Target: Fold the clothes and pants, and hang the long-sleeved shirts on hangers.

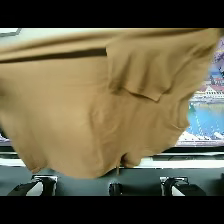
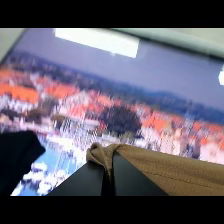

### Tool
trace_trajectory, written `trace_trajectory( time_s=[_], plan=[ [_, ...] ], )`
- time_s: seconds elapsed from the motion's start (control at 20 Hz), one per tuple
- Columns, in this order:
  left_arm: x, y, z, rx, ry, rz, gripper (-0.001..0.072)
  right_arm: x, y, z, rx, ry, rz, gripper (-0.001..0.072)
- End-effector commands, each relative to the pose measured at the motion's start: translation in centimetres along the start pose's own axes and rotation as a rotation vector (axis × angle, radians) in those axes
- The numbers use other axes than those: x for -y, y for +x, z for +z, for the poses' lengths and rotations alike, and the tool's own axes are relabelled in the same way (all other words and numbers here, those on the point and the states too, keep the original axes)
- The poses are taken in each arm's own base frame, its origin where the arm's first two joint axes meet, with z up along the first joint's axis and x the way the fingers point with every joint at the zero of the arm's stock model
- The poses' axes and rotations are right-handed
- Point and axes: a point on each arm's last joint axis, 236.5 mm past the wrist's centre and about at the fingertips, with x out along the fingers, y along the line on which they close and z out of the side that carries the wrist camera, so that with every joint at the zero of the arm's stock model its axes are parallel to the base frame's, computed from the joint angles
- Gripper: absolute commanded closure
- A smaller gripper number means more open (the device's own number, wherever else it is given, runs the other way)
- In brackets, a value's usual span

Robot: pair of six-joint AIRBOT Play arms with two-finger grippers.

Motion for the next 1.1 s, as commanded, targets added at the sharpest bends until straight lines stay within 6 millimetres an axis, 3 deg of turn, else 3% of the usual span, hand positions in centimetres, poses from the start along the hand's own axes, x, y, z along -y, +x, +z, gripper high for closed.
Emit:
trace_trajectory(
  time_s=[0.0, 0.2, 0.25, 0.35, 0.45, 0.6, 0.7, 1.05],
  plan=[
    [-0.9, 11.9, -5.9, -0.267, 0.016, 0.017, 0.069, 3.8, 11.2, -5.7, -0.271, 0.121, -0.044, 0.0683],
    [-0.9, 26.2, -11.4, -0.394, 0.005, 0.009, 0.069, 8.9, 24.3, -12.9, -0.47, 0.192, -0.098, 0.0683],
    [-0.6, 29.0, -12.3, -0.394, 0.001, 0.001, 0.069, 10.0, 27.0, -14.1, -0.477, 0.21, -0.104, 0.0683],
    [0.4, 33.7, -12.7, -0.368, -0.022, -0.03, 0.069, 11.7, 31.8, -15.6, -0.441, 0.239, -0.111, 0.0683],
    [1.0, 36.7, -11.4, -0.319, -0.034, -0.046, 0.069, 13.0, 35.0, -15.6, -0.37, 0.251, -0.118, 0.0683],
    [1.4, 38.2, -9.2, -0.271, -0.032, -0.056, 0.069, 14.1, 36.4, -14.5, -0.294, 0.232, -0.137, 0.0683],
    [1.7, 38.1, -9.6, -0.288, -0.044, -0.069, 0.069, 14.1, 36.2, -15.1, -0.321, 0.233, -0.139, 0.0683],
    [1.1, 36.5, -18.4, -0.643, -0.032, -0.051, 0.0689, 14.7, 33.6, -20.7, -0.577, 0.216, -0.193, 0.0682]
  ],
)
